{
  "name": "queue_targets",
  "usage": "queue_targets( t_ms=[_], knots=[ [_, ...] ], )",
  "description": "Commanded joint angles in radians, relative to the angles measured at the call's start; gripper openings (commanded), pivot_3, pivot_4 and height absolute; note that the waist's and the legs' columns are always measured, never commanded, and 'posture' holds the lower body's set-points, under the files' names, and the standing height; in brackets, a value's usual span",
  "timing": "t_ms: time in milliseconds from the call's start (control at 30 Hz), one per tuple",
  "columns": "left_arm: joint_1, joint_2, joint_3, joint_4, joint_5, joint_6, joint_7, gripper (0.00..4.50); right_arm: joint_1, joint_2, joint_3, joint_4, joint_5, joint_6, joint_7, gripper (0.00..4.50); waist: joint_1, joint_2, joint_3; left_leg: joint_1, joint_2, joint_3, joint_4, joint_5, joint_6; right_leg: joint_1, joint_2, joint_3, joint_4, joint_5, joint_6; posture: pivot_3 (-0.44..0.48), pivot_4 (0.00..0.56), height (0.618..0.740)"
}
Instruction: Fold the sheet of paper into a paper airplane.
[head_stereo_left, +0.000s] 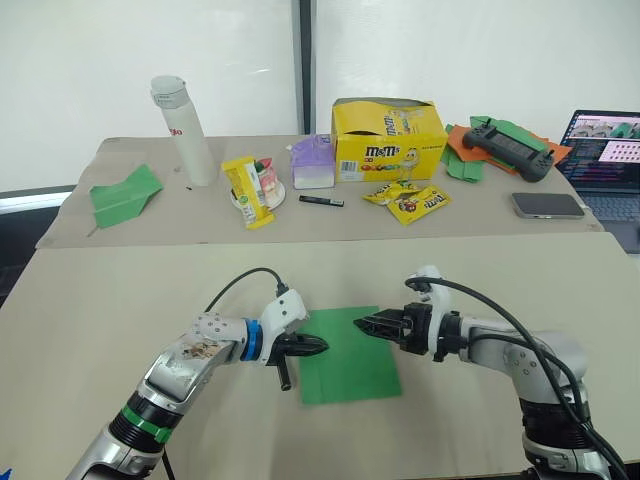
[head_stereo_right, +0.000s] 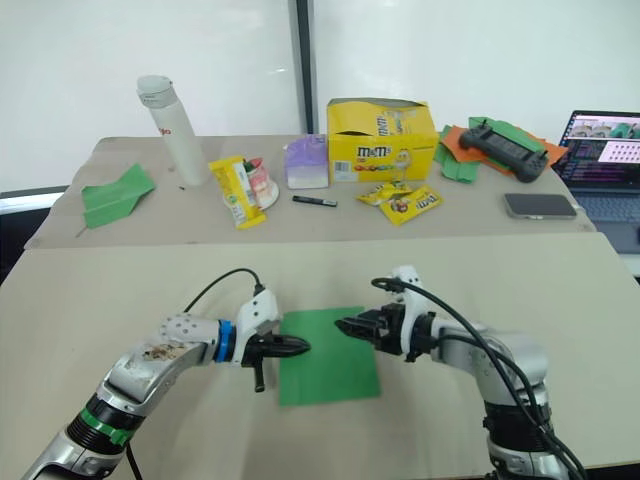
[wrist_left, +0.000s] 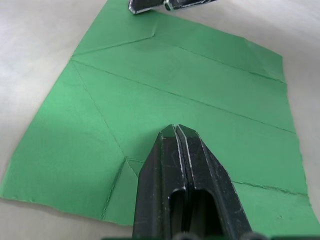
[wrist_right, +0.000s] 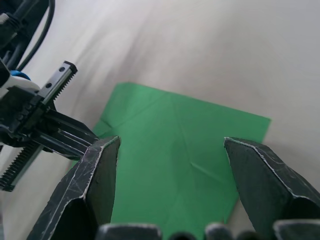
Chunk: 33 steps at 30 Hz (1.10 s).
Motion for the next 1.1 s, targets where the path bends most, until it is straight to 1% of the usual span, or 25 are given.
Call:
queue_targets(
  t_ms=[33,100,167,267,333,433,500,600,700,800,1067,1100],
  knots=[
    [0.029,0.015,-0.031,0.04,0.019,0.033,0.016,0.0,-0.022,-0.021,0.0,-0.015,0.01,-0.003,0.005,3.65,0.0,0.0,0.0,0.0,0.0,0.0,0.0,0.0,0.0,0.0,0.0,0.0,0.0,0.0,0.0,0.0,0.15,0.74],
    [0.028,0.015,-0.031,0.042,0.02,0.029,0.017,0.0,-0.025,-0.056,0.004,-0.018,-0.016,-0.028,0.004,3.65,0.001,0.0,0.0,0.0,0.0,0.0,0.0,0.0,0.0,0.0,0.0,0.0,0.0,0.0,0.0,0.0,0.15,0.74],
    [0.03,0.004,-0.02,0.045,0.013,0.007,0.018,0.0,-0.028,-0.09,0.008,-0.036,-0.071,-0.074,-0.031,3.65,0.002,0.0,0.0,0.0,0.0,0.0,0.0,0.0,0.0,0.0,0.0,0.0,0.0,0.0,0.0,0.0,0.15,0.74],
    [0.036,-0.009,0.001,0.034,-0.013,-0.03,-0.002,0.0,-0.024,-0.153,0.061,-0.1,-0.142,-0.086,-0.073,3.65,0.002,0.0,0.0,-0.001,0.0,0.001,0.0,0.0,0.0,-0.001,-0.001,0.0,0.0,0.0,0.0,0.0,0.15,0.74],
    [0.044,-0.016,0.036,0.014,-0.053,-0.059,-0.024,0.0,-0.041,-0.132,0.022,-0.138,-0.084,0.033,-0.099,3.65,0.002,0.0,0.0,-0.002,0.0,0.0,0.0,0.0,0.0,-0.001,-0.001,0.0,0.0,0.0,0.0,0.0,0.15,0.74],
    [0.057,-0.02,0.09,-0.009,-0.1,-0.091,-0.036,0.0,-0.104,-0.089,-0.032,-0.157,-0.033,0.291,-0.13,3.65,-0.002,0.0,0.0,-0.004,0.0,0.0,0.0,0.0,0.0,-0.003,-0.001,0.0,0.0,0.0,0.0,0.0,0.15,0.74],
    [0.069,-0.012,0.11,-0.02,-0.116,-0.1,-0.039,0.0,-0.13,-0.074,-0.051,-0.136,0.004,0.357,-0.149,3.65,0.002,0.0,0.0,-0.004,0.0,0.0,0.0,0.0,0.0,-0.004,-0.001,0.0,0.0,0.001,-0.001,0.0,0.15,0.74],
    [0.09,0.003,0.118,-0.036,-0.122,-0.112,-0.044,0.0,-0.146,-0.084,-0.059,-0.058,0.113,0.363,-0.195,3.65,0.007,0.0,0.0,-0.004,0.0,0.0,0.0,0.0,0.0,-0.004,-0.001,0.0,-0.001,0.001,-0.001,0.0,0.15,0.74],
    [0.1,-0.008,0.103,-0.048,-0.123,-0.097,-0.025,0.0,-0.149,-0.107,-0.042,-0.01,0.196,0.363,-0.262,3.65,0.007,0.0,0.001,-0.005,-0.001,0.0,0.0,0.0,0.0,-0.003,-0.002,0.0,-0.002,0.001,-0.001,0.0,0.15,0.74],
    [0.132,-0.001,0.041,-0.026,-0.06,-0.095,0.008,0.0,-0.153,-0.1,-0.044,0.026,0.248,0.363,-0.32,3.65,0.004,0.0,0.0,-0.004,-0.001,0.001,0.0,0.0,0.001,-0.002,-0.002,0.0,-0.002,0.001,-0.001,0.0,0.15,0.74],
    [0.135,-0.001,0.025,-0.002,-0.04,-0.089,0.04,0.0,-0.188,-0.083,-0.073,0.129,0.345,0.363,-0.44,3.65,0.003,0.0,0.0,0.0,0.0,0.001,0.0,0.0,0.001,0.002,-0.002,0.0,-0.003,0.001,-0.001,0.0,0.15,0.74],
    [0.135,-0.003,0.024,-0.001,-0.04,-0.09,0.041,0.0,-0.196,-0.067,-0.074,0.148,0.354,0.363,-0.449,3.65,0.003,0.0,0.0,0.001,0.0,0.001,0.0,0.0,0.001,0.003,-0.002,0.0,-0.003,0.001,-0.001,0.0,0.15,0.74]
  ],
)
